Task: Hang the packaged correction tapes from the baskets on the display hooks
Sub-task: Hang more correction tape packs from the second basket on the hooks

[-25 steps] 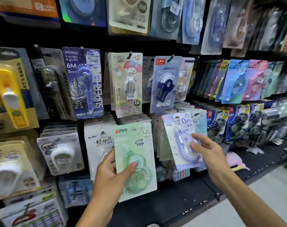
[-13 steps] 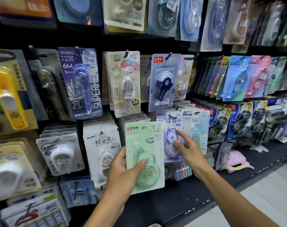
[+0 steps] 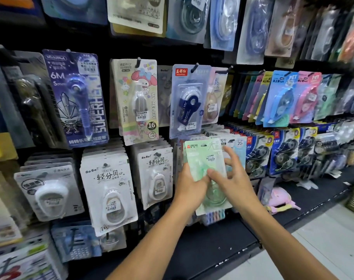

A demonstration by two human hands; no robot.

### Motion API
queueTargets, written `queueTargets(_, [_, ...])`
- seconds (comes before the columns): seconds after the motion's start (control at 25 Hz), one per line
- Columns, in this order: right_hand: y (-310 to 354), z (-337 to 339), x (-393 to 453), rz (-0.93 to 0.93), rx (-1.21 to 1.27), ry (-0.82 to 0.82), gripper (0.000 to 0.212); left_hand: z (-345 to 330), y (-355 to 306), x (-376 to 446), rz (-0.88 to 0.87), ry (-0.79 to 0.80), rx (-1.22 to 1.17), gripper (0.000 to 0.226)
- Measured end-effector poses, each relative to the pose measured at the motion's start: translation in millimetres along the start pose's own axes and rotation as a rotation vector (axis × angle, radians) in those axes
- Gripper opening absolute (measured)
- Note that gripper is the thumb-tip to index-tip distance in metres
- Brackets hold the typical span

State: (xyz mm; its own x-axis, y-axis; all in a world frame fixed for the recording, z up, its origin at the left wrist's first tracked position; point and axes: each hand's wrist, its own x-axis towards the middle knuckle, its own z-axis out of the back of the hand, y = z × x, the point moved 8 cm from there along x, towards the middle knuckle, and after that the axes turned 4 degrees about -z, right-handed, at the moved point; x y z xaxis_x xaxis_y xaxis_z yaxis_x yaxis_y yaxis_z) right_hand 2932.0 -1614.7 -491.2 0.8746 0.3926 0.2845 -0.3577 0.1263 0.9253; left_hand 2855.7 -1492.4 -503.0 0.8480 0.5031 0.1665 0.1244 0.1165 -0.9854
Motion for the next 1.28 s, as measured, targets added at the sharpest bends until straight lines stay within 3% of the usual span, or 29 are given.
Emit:
queueTargets(0.08, [-6, -1, 8, -0.06, -0.13, -0.01, 0.051, -6, 3, 5, 0.013, 0.017, 0.073, 0.032])
queueTargets(0.24, [-14, -4, 23, -0.133, -0.126, 0.019, 0.05, -9, 10, 15, 0.052, -0.007, 0.129, 0.029])
queueTargets(0.36, [-21, -18, 32, -0.133, -0.229, 0.079, 0.053, -2, 15, 17, 0.073, -0.048, 0.406, 0.029])
queueTargets(0.56, [-32, -55, 37, -0.105, -0.123, 0.204, 0.06, 11, 27, 19, 0.007, -0.052, 0.587, 0.019])
queueTargets(0.72, [-35, -43, 41, -0.051, -0.233, 0.017, 0.053, 2, 31, 30, 0.098, 0.066, 0.704, 0.018])
queueTargets(0.84, [-31, -24, 24, 0.053, -0.502, -0.158, 0.048, -10, 43, 29, 0.124, 0.094, 0.801, 0.021])
queueTargets(0.96, [-20, -30, 11, 0.167, -0.669, -0.14, 0.052, -2, 46, 26, 0.116, 0.026, 0.813, 0.024])
queueTargets(1.12, [-6, -48, 3, 0.142, -0.649, -0.132, 0.051, 12, 34, 17, 0.113, -0.001, 0.855, 0.034])
queueTargets(1.28, [31, -32, -6, 0.135, -0.434, -0.208, 0.037, 63, 8, -23, -0.028, -0.065, 0.697, 0.015])
